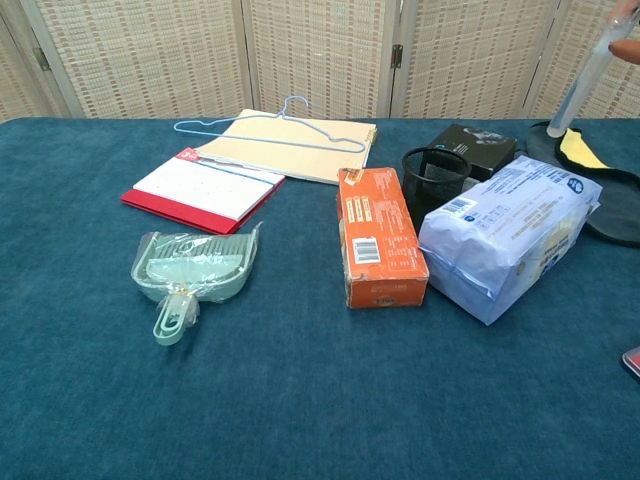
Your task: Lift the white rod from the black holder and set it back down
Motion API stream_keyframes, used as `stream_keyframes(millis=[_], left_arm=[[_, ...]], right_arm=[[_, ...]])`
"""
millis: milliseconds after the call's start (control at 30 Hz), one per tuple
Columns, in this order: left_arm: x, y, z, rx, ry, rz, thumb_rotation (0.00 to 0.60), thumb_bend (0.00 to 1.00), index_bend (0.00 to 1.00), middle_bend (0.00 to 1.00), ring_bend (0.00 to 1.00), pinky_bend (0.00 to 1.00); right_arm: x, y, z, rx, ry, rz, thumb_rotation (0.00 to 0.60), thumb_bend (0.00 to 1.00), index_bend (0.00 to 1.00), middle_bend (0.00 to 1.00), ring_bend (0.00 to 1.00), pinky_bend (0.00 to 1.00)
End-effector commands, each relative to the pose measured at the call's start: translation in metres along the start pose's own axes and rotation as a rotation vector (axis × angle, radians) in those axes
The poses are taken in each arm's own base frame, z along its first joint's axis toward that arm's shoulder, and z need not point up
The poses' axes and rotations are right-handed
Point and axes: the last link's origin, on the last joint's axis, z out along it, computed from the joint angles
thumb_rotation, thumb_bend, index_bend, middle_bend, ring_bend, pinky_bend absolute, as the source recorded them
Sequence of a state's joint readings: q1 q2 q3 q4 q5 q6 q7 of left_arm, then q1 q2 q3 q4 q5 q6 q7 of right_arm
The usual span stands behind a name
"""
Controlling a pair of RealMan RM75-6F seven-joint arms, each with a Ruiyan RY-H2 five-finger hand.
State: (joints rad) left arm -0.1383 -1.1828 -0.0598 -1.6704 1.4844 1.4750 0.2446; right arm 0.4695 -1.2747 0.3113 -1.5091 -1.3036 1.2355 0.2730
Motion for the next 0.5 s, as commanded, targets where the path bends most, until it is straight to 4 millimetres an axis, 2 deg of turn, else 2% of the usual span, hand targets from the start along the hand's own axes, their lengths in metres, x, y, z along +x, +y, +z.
stream_keyframes(millis=[33, 267, 500], left_arm=[[0.000, 0.000, 0.000, 0.001, 0.001, -0.001, 0.600, 0.29, 0.09, 0.07, 0.02, 0.06], [0.001, -0.003, -0.002, 0.008, 0.002, -0.002, 0.600, 0.29, 0.09, 0.07, 0.02, 0.06], [0.000, -0.003, -0.002, 0.006, 0.003, -0.003, 0.600, 0.29, 0.09, 0.07, 0.02, 0.06]], right_arm=[[-0.007, -0.008, 0.001, -0.009, -0.032, 0.169, 0.600, 0.48, 0.62, 0.44, 0.22, 0.22], [-0.009, -0.027, 0.004, -0.029, -0.147, 0.473, 0.600, 0.48, 0.62, 0.45, 0.22, 0.22], [-0.016, -0.033, 0.016, -0.030, -0.162, 0.465, 0.600, 0.48, 0.62, 0.45, 0.22, 0.22]])
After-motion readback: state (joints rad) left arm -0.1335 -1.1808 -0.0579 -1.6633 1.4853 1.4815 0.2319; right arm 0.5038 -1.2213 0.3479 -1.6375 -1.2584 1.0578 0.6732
